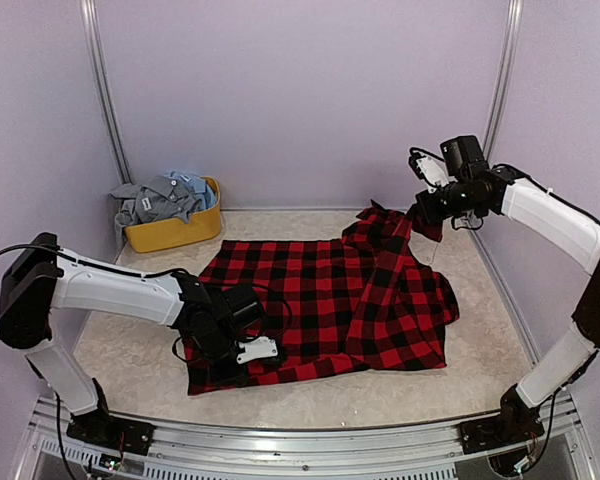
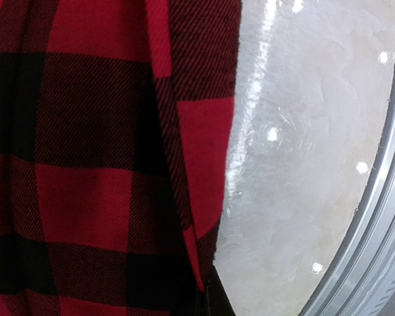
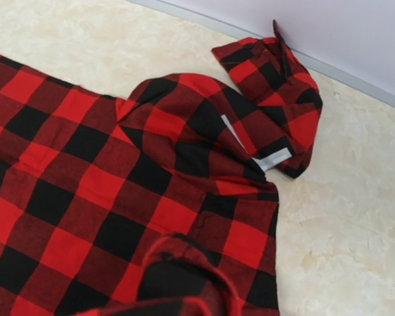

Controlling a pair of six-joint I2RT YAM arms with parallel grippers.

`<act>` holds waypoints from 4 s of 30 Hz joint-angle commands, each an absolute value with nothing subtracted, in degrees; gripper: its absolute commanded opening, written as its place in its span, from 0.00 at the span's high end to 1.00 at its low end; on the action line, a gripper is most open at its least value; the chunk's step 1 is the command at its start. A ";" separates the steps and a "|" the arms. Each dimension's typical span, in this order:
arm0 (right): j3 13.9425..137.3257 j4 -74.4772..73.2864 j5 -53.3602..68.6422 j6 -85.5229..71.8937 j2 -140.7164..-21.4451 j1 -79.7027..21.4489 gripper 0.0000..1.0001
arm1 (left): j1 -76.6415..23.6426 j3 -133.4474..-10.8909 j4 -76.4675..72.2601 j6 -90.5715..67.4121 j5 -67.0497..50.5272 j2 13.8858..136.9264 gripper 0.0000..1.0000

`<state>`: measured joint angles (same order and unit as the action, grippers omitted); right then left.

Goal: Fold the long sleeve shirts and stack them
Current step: Pick up the flattened shirt from the center of the board, then fold the flattened shirt at the center of the board.

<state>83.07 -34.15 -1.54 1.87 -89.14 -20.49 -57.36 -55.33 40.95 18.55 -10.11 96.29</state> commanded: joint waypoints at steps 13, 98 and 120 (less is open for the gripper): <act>85.46 -38.74 -8.13 3.38 -80.40 -19.86 1.00 | -52.38 -58.89 42.77 18.91 -5.25 91.84 1.00; 101.74 -26.40 -17.82 17.73 -104.50 -24.01 1.00 | -32.76 -76.24 45.34 20.25 -1.20 102.60 0.83; 112.66 -23.83 -30.32 29.68 -110.92 -30.36 1.00 | -33.55 -75.50 40.61 18.24 -0.18 100.48 0.81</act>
<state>110.65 -26.81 -27.40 26.55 -110.10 -29.06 -33.19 -75.90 41.91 18.83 -0.69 102.32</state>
